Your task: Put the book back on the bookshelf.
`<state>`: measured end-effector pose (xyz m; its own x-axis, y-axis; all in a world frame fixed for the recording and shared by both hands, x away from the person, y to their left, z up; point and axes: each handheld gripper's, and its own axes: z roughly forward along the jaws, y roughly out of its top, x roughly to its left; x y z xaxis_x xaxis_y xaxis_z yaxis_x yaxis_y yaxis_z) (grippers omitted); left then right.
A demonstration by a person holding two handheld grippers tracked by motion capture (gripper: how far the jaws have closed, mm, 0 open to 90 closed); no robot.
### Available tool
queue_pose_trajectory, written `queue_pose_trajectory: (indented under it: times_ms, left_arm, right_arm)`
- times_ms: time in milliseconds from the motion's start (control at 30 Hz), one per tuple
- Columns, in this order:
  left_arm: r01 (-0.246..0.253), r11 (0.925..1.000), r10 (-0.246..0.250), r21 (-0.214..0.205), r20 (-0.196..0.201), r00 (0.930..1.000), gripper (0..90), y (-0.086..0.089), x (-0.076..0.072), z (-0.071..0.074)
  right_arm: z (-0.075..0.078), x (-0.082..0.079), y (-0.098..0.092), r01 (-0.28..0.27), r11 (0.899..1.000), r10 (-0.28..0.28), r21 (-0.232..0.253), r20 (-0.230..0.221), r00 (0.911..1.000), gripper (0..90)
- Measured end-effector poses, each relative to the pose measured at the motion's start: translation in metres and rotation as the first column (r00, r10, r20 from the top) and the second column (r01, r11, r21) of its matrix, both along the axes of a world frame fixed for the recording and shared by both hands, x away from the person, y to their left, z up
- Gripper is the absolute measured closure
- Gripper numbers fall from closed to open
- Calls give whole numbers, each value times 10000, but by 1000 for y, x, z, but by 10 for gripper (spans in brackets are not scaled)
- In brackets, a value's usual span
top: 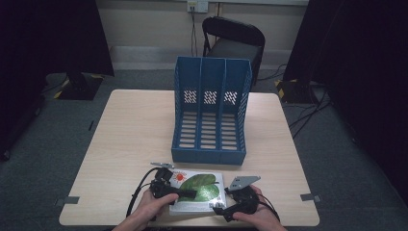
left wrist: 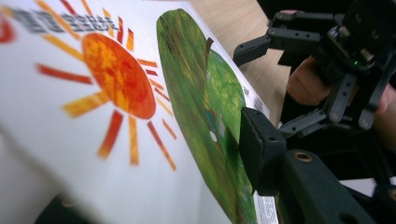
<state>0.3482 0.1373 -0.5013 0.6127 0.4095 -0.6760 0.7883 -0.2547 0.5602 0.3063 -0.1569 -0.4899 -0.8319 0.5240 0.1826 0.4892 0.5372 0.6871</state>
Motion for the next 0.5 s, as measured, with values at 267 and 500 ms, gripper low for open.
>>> queue_pose_trajectory:
  times_ms: [267,500]
  left_arm:
    - [163,9994,-180,290,565,9982,690,-2,-2,4]
    - [325,9975,-413,621,1453,9885,689,-5,-8,13]
  right_arm:
    - [1,4,-6,267,9996,-266,29,-144,9995,140]
    - [2,9,-13,576,9983,-573,117,-197,9982,142]
